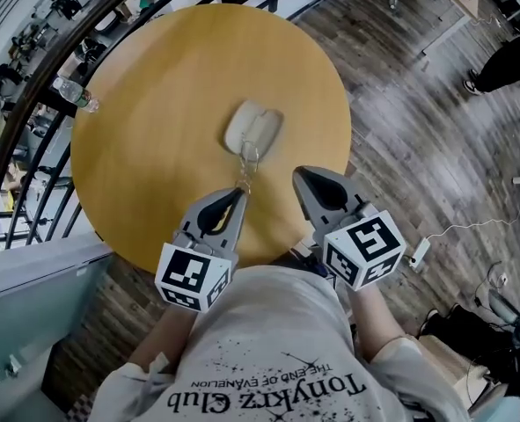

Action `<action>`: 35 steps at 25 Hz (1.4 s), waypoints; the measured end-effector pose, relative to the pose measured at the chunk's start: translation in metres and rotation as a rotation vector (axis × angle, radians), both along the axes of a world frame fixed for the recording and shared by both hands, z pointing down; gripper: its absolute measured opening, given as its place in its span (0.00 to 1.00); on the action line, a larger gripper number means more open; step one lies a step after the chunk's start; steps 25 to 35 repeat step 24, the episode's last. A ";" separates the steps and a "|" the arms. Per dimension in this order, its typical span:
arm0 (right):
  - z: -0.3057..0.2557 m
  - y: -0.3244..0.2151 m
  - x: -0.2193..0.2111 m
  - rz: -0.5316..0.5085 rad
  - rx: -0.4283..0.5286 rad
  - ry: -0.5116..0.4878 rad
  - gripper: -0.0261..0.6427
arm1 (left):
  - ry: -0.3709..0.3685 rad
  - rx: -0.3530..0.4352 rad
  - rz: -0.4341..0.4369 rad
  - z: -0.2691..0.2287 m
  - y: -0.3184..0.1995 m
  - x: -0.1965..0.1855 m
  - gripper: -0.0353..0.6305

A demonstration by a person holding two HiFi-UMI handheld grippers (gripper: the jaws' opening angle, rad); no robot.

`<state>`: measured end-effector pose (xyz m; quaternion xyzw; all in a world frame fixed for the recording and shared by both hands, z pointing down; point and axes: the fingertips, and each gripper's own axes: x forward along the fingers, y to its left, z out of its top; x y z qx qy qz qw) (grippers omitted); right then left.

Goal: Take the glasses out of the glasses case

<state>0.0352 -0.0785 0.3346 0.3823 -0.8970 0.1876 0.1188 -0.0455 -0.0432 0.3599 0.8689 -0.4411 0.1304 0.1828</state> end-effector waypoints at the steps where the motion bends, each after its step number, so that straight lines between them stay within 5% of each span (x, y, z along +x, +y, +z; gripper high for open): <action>1: 0.001 0.003 -0.002 -0.006 0.002 0.005 0.08 | -0.002 0.006 0.000 0.001 0.001 -0.001 0.10; 35: 0.003 0.015 -0.010 0.001 -0.004 0.024 0.08 | -0.011 0.021 0.001 -0.004 0.013 -0.022 0.10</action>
